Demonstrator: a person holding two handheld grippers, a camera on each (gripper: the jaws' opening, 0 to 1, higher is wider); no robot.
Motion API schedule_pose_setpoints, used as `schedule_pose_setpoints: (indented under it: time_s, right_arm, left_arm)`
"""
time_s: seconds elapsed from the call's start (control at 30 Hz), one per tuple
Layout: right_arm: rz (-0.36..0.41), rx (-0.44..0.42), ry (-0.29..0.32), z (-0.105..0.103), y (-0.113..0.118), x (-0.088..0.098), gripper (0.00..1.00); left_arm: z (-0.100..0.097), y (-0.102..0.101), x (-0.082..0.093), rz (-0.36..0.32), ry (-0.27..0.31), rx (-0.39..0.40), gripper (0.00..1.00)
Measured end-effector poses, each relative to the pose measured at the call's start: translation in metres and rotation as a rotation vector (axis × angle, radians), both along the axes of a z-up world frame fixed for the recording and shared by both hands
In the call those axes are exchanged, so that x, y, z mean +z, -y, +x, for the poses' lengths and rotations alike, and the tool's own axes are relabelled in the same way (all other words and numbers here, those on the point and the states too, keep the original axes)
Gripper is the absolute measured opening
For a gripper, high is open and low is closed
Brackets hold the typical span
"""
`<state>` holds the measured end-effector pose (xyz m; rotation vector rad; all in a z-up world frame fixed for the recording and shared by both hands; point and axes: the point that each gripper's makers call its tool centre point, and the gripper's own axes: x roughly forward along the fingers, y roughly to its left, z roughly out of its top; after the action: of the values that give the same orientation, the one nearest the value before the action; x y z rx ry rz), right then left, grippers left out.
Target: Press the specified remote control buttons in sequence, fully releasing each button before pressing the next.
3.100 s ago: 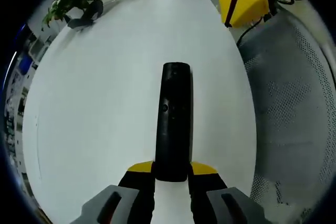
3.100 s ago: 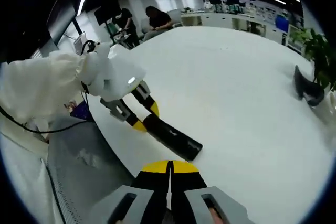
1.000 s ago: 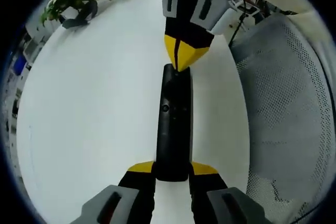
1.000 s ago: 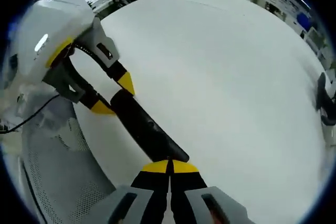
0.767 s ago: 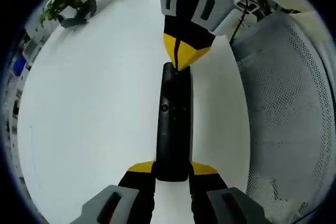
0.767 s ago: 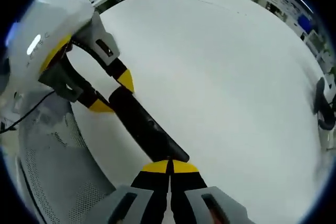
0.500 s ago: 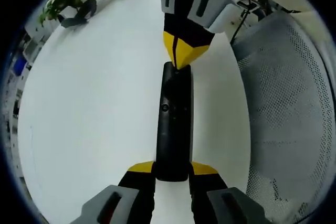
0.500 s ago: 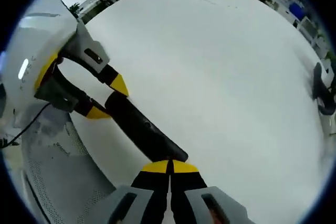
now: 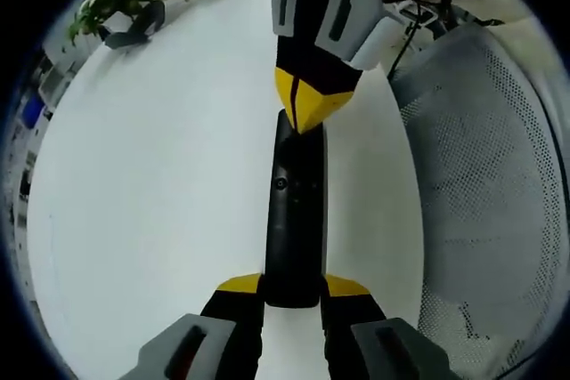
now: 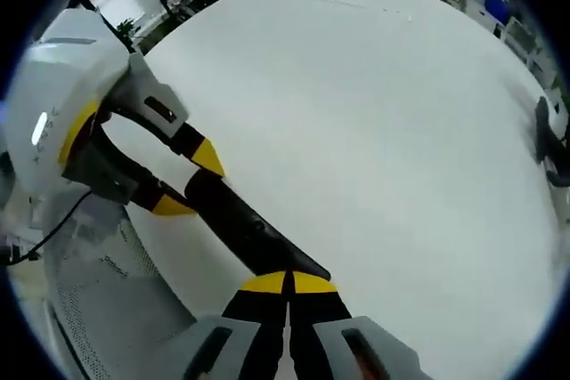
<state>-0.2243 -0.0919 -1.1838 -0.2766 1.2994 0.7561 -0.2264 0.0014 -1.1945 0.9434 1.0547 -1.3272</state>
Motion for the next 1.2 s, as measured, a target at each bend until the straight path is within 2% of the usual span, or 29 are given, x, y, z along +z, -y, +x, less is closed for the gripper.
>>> schedule_pose_setpoints:
  time_s: [0.4, 0.73, 0.8, 0.83, 0.93, 1.2]
  right_arm:
    - [-0.019, -0.004, 0.007, -0.0003, 0.0002, -0.0001, 0.00]
    - [-0.001, -0.092, 0.002, -0.0006, 0.0002, 0.0003, 0.00]
    - [-0.018, -0.080, 0.018, -0.0015, -0.0010, 0.0006, 0.00]
    - [-0.040, -0.039, 0.030, -0.0003, -0.0007, -0.0003, 0.00]
    - [-0.057, -0.034, 0.026, 0.0000, -0.0024, -0.0010, 0.00]
    - [-0.039, -0.075, 0.004, 0.0007, -0.0001, -0.0006, 0.00]
  left_arm:
    - [-0.0003, 0.0008, 0.0001, -0.023, -0.008, 0.000, 0.23]
    - [-0.0003, 0.0008, 0.0004, -0.018, 0.001, 0.011, 0.23]
    - [-0.0002, 0.0007, 0.0004, -0.017, 0.002, 0.012, 0.23]
    - [-0.0001, 0.0009, 0.0004, -0.014, 0.002, 0.013, 0.23]
    - [-0.0003, 0.0010, 0.0002, -0.006, 0.005, 0.011, 0.23]
    - [0.0000, 0.0006, 0.0002, -0.011, 0.006, 0.010, 0.23]
